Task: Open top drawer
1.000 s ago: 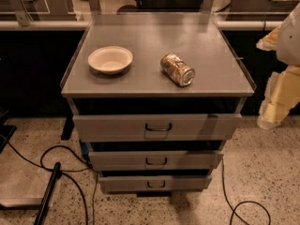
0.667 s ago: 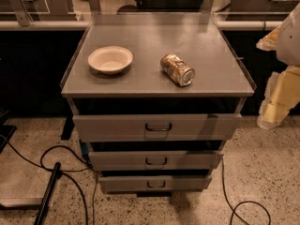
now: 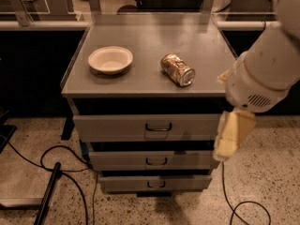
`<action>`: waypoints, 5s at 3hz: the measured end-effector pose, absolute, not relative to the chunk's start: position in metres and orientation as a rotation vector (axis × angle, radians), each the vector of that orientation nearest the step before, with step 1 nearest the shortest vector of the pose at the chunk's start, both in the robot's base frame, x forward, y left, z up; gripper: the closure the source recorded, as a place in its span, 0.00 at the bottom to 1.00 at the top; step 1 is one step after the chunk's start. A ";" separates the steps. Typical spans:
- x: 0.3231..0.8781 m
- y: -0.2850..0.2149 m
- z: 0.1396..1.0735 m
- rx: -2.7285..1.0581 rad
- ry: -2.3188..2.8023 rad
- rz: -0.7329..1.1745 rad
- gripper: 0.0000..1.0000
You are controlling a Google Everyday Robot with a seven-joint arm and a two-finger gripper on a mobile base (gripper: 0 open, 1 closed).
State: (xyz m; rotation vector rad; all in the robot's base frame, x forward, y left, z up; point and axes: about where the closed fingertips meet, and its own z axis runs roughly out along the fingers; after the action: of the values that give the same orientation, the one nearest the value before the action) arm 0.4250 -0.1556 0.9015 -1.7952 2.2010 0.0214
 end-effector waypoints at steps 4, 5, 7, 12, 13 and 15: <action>0.437 -0.081 0.804 -1.806 2.204 0.112 0.00; 0.464 -0.061 0.756 -1.792 2.239 0.136 0.00; 0.467 -0.062 0.740 -1.773 2.250 0.130 0.00; 0.548 -0.070 0.669 -1.748 2.238 0.082 0.00; 0.563 -0.066 0.660 -1.778 2.219 0.072 0.00; 0.532 -0.073 0.653 -1.801 2.296 0.144 0.00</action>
Offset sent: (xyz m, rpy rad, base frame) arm -0.0011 0.0312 -0.0392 0.0196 0.0383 0.0364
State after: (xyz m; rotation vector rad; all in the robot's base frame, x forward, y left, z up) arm 0.5325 -0.0735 0.6530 -1.8015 2.2963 0.1437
